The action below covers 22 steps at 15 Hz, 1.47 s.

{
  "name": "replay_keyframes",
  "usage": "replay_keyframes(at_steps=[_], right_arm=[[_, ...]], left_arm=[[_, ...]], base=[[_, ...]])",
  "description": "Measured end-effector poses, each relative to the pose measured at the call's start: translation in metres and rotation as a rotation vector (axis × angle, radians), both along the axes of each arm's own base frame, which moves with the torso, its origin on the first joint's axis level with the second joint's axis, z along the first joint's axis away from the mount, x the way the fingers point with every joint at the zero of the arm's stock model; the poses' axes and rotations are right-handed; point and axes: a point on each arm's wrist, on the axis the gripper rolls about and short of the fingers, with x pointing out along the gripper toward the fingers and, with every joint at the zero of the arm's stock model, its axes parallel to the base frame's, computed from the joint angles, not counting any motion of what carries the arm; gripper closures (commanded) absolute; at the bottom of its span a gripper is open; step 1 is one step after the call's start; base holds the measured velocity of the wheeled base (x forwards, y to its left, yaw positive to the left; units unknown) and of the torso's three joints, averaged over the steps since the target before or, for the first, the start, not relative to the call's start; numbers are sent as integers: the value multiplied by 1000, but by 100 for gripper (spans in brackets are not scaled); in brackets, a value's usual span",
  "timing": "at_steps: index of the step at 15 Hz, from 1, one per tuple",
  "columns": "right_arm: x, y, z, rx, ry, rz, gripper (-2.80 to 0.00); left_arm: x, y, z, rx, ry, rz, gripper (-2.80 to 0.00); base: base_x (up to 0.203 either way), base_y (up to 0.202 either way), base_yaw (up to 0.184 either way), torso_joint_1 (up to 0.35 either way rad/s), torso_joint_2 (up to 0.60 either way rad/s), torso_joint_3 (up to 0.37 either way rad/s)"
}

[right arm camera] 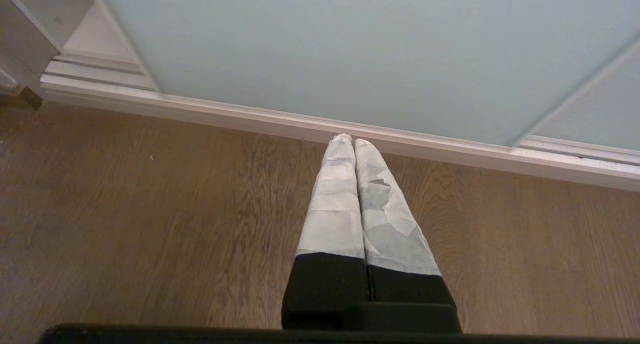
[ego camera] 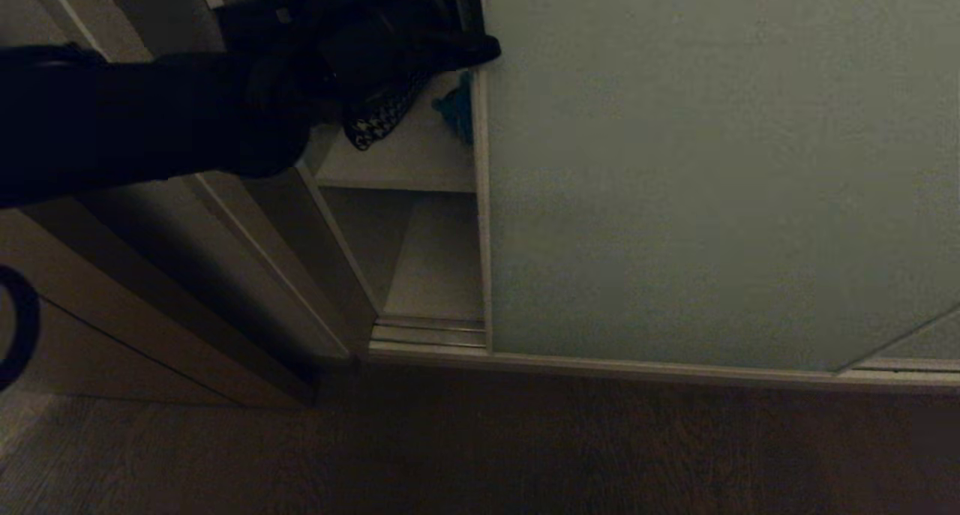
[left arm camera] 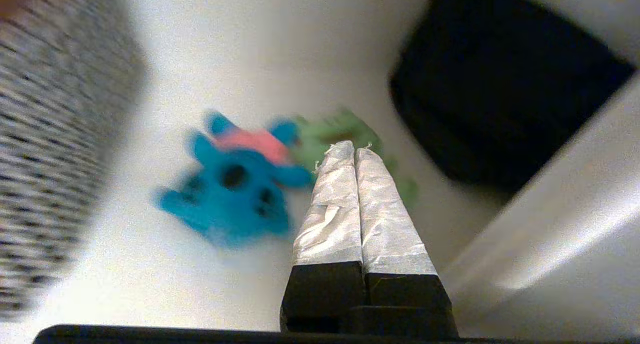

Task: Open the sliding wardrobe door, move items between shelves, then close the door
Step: Open the door

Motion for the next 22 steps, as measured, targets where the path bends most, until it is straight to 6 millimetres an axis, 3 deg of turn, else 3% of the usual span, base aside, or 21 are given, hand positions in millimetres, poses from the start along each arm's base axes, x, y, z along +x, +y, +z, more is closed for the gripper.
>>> replay_keyframes(at_steps=[7,11,14,18,20,22], right_arm=[[0,0,0,1,0,0,0],[0,0,0,1,0,0,0],[0,0,0,0,0,1,0],[0,0,0,0,0,0,0],[0,0,0,0,0,0,0],[0,0,0,0,0,0,0]], left_arm=[[-15,-70,-31,38,56,-163,0],[-18,-77,-34,30,81,-150,0],[-24,-56,-15,-7,58,-109,0],[-45,6,14,-38,85,-12,0],[-61,39,16,-35,134,42,0],[-89,73,6,-12,208,106,0]], base=[[0,0,0,0,0,0],[0,0,0,0,0,0],[0,0,0,0,0,0],[0,0,0,0,0,0],[0,0,0,0,0,0],[0,0,0,0,0,0]])
